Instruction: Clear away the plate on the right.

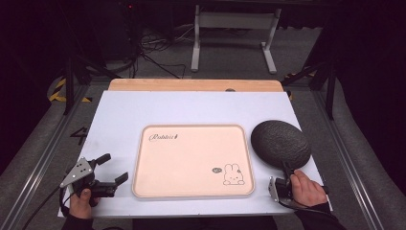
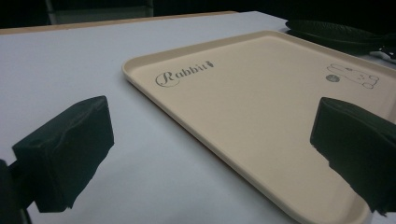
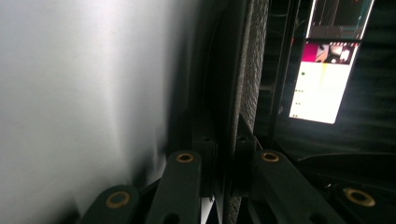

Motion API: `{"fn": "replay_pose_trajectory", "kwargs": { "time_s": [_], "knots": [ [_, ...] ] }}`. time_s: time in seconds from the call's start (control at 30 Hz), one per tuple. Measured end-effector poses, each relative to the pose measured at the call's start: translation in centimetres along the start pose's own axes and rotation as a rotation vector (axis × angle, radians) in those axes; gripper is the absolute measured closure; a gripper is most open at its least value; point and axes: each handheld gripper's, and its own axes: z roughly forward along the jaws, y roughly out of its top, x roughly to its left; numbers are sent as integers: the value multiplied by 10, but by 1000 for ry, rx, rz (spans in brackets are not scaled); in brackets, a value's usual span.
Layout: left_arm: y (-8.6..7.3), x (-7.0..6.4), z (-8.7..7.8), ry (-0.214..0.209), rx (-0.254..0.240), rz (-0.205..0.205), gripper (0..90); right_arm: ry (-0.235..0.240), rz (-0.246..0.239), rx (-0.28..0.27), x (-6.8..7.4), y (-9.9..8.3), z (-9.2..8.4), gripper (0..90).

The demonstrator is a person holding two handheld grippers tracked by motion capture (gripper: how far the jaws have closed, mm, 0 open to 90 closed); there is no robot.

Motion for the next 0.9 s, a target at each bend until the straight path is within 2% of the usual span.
{"fn": "replay_pose_trajectory", "kwargs": {
  "time_s": [0.1,0.23,0.37,0.43,0.47,0.7,0.9],
  "knots": [
    [0,0,0,1,1,0,3,-1,9,-3,-3,1,0,853],
    [0,0,0,1,1,0,3,-3,-2,-5,-9,1,0,852],
    [0,0,0,1,1,0,2,-20,8,-5,-25,2,-5,854],
    [0,0,0,2,1,1,3,-25,3,-7,-28,2,-6,853],
    [0,0,0,2,1,0,3,-41,-9,-12,-35,3,-8,854],
    [0,0,0,1,1,0,3,-68,-13,-34,-50,6,-14,853],
    [0,0,0,1,1,1,3,-72,-22,-49,-60,10,-16,852]
  ]
}}
